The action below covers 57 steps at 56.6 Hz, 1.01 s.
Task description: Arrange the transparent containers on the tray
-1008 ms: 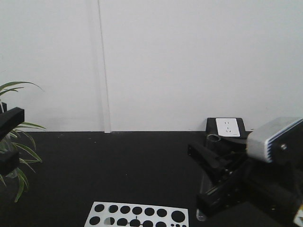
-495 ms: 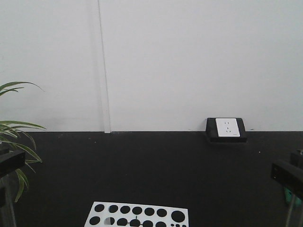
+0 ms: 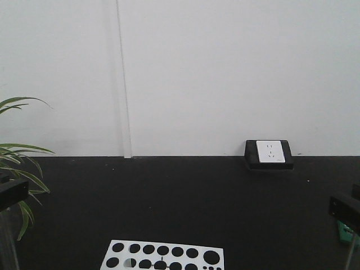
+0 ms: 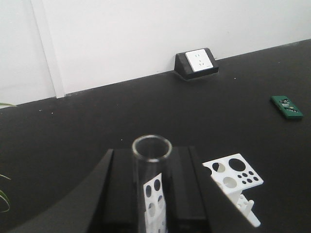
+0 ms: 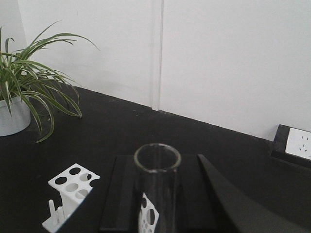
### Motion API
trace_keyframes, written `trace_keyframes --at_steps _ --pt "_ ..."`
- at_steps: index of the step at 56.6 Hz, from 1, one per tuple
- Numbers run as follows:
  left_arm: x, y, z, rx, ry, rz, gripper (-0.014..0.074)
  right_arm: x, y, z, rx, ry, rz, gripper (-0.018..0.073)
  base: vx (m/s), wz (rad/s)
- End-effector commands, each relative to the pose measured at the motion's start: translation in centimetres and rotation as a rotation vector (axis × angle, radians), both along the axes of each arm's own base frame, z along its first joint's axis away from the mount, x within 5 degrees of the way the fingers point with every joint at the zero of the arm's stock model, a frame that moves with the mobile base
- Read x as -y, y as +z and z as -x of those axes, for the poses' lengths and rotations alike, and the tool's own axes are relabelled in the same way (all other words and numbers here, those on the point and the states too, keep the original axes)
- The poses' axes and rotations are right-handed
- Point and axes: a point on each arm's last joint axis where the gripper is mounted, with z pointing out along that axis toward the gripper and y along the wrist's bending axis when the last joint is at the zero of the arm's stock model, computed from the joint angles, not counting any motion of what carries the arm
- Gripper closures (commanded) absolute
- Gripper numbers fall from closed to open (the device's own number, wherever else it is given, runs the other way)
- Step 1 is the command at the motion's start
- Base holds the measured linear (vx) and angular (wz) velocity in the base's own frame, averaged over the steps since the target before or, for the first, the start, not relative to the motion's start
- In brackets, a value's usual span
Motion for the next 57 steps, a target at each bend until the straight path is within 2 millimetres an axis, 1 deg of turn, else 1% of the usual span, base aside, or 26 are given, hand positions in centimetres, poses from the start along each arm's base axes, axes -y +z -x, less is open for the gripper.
trace_keyframes --at_steps 1,39,57 --pt "-0.09 1.91 0.24 0.103 0.009 0.059 0.0596 0.06 1.95 0.27 0.107 0.011 -0.052 0.0568 0.0 0.0" --pt "-0.09 1.92 0.24 0.104 0.01 0.059 0.0596 0.07 1.91 0.27 0.103 0.01 -0.049 0.0568 0.0 0.0" --pt "-0.09 1.91 0.24 0.103 0.009 0.059 0.0596 0.04 1.87 0.21 0.1 0.01 -0.047 0.0568 -0.08 -0.08"
